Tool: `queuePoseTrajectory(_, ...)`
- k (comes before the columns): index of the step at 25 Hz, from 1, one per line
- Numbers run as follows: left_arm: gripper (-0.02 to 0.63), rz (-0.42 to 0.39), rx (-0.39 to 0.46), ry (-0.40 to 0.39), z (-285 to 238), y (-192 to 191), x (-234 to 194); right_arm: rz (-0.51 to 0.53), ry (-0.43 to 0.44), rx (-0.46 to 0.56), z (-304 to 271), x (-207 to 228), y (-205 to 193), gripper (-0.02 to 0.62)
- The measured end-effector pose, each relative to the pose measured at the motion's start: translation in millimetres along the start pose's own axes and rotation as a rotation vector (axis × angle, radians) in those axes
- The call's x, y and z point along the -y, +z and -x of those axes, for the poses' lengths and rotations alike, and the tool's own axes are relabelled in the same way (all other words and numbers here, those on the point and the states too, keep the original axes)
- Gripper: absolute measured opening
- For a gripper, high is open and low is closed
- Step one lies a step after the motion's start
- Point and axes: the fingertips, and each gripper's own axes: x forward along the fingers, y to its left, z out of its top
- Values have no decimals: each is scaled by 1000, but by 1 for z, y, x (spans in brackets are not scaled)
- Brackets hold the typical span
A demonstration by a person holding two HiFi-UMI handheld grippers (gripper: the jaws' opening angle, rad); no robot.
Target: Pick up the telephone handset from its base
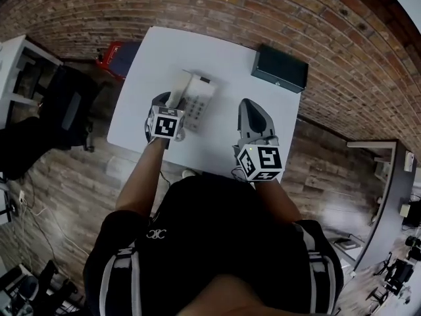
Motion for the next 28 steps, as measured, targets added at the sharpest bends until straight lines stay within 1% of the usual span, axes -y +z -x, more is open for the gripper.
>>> queuePoseTrajectory(3, 212, 7, -58, -2, -17, -8, -3, -2, -24, -8, 1, 12, -2, -3)
queuePoseTrajectory(6, 221, 18, -80, 11, -30, -8, -9, -8, -41, -15, 1, 22, -5, -3)
queuePoseTrajectory(9, 243, -17, -104, 41, -40, -8, -14, -29, -47, -22, -1, 29, -8, -3)
queuePoseTrajectory(12, 244, -24, -120, 47, -49, -9, -17, -33, -49, -29, -4, 33, -9, -3)
queuePoseTrajectory(16, 244, -20, -144, 26, -59, -11, -13, -31, -55, -33, -8, 40, -10, -3)
queuePoseTrajectory(18, 244, -23, -161, 31, -63, -13, -15, -33, -59, -35, -10, 43, -11, -3)
queuePoseTrajectory(20, 216, -28, -174, 42, -64, -15, -18, -36, -62, -37, -12, 45, -12, -3)
queuePoseTrajectory(24, 213, -24, -184, 47, -65, -15, -19, -43, -62, -40, -15, 46, -14, -3)
queuePoseTrajectory(28, 210, -13, -161, 54, -58, -10, -20, -44, -54, -36, -16, 44, -13, -2)
